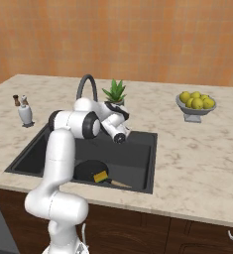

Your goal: Pick the pan and sponge and place them into the sink. Then turn on the water.

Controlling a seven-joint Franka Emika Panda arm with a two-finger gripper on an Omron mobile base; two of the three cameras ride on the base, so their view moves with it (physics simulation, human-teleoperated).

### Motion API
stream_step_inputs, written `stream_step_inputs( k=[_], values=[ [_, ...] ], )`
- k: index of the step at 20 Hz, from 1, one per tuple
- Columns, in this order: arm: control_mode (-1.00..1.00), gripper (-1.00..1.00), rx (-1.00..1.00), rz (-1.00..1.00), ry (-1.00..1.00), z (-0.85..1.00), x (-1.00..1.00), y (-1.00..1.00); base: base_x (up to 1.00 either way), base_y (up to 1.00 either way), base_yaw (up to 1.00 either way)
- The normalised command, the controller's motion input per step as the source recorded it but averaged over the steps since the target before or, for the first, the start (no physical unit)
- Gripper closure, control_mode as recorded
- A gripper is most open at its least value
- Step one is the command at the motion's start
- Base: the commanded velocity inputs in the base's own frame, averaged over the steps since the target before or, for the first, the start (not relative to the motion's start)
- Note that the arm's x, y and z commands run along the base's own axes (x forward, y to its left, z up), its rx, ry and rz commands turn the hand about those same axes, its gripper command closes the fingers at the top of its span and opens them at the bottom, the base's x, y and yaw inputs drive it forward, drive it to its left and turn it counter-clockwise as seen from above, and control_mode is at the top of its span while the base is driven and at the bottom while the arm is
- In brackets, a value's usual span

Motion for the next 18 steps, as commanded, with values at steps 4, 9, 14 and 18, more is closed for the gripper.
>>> stream_step_inputs(
  k=[4,9,14,18],
  values=[
    [-1.0,1.0,0.4,0.0,0.14,0.26,0.03,-1.0,0.0,0.0,0.0],
    [-1.0,1.0,0.42,0.0,0.11,0.27,0.03,-1.0,0.0,0.0,0.0],
    [-1.0,1.0,0.48,0.0,0.02,0.83,-0.05,-1.0,0.0,0.0,0.0],
    [-1.0,1.0,0.53,0.0,-0.02,0.81,-0.19,-1.0,0.0,0.0,0.0]
  ],
)
